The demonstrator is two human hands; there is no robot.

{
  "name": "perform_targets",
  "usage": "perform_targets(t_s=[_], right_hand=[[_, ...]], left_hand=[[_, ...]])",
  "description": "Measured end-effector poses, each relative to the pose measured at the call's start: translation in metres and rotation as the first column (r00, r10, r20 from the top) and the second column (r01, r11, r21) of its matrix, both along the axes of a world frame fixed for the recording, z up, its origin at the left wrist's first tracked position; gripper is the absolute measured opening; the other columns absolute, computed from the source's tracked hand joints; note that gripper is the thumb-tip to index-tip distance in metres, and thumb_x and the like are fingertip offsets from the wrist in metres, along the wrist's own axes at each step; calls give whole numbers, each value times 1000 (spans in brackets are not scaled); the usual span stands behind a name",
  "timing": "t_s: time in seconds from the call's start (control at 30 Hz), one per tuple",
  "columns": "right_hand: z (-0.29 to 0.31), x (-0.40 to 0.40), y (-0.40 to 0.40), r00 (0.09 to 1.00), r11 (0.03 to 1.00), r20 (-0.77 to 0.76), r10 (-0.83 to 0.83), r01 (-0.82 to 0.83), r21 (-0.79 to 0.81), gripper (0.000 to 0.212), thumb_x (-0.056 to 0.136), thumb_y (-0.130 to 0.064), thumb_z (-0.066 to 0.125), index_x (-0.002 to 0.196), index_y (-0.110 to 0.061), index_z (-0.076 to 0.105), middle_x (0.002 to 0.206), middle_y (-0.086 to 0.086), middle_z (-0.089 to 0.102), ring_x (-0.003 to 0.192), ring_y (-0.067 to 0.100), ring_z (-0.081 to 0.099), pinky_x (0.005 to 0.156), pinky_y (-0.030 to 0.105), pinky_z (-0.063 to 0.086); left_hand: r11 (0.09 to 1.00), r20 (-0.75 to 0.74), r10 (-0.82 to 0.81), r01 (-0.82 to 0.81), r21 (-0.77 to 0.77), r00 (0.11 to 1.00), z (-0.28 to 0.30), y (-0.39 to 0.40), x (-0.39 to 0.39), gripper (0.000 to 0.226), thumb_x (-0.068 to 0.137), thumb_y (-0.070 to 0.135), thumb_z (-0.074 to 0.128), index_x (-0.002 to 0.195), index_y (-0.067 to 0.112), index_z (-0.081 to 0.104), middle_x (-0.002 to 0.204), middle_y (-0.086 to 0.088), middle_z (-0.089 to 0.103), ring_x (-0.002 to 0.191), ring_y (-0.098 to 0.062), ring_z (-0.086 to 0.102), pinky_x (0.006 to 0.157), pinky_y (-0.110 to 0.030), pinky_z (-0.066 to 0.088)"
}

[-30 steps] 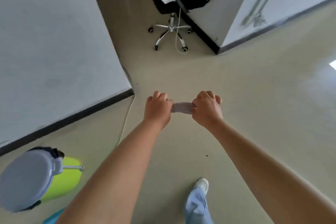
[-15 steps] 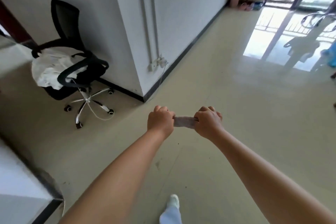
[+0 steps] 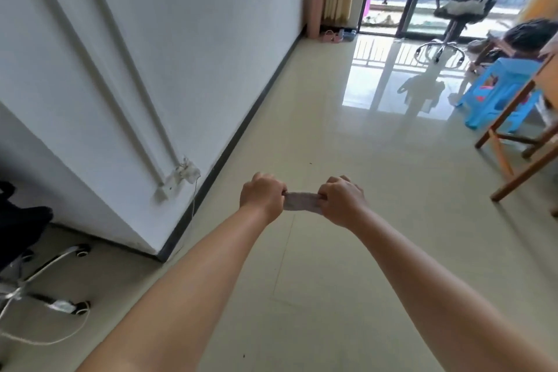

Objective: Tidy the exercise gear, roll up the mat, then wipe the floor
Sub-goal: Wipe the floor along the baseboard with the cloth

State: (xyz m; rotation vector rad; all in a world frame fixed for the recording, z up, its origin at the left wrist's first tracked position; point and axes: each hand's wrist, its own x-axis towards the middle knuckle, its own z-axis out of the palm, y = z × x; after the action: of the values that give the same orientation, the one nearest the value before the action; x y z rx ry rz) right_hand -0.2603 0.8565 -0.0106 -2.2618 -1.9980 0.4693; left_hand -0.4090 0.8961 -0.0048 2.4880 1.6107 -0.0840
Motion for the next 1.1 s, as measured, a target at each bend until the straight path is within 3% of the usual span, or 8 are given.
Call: perform_targets(t_s=[0.17,0.47,0.8,0.97,1.1], right_hand=[[-17,84,114,1000,1000,-17,-5,5,-24,29,92,-17,47,115,-12,64,124,7,56,124,24,40,99,29,35],[-41,202,331,990,981,-22,142,-143,-131,30,93,-22,46,114,-11,64,123,8,57,122,24,42,97,29,36],[-48,221,623,897,887,37,441,-429,-172,29,93,-22,46,112,-11,65,119,8,58,120,24,44,98,30,35],[-62,216,747,837,821,5,547,-536,-197,27,94,-17,45,113,-11,64,120,8,58,119,24,44,95,29,38],[-91,204,824,748,722,-18,663,-647,-245,30,94,-13,44,117,-12,63,124,7,56,122,23,42,99,30,36]], left_hand=[[1000,-22,-4,4,1,1000,-16,119,87,32,96,15,41,117,18,65,120,-7,59,117,-26,47,94,-35,43],[990,-120,77,-90,-109,990,-30,330,204,29,95,16,45,117,18,64,122,-3,60,116,-23,52,90,-32,46],[922,-55,330,-334,-196,942,-60,576,211,23,94,13,43,96,8,65,106,-10,65,89,-25,57,66,-26,37],[867,-46,460,-460,-195,887,-73,675,209,25,95,15,42,98,12,66,108,-6,63,99,-25,60,68,-26,36],[773,-46,591,-582,-253,805,-104,724,203,23,93,16,44,91,14,67,92,-8,61,78,-24,51,58,-24,29]])
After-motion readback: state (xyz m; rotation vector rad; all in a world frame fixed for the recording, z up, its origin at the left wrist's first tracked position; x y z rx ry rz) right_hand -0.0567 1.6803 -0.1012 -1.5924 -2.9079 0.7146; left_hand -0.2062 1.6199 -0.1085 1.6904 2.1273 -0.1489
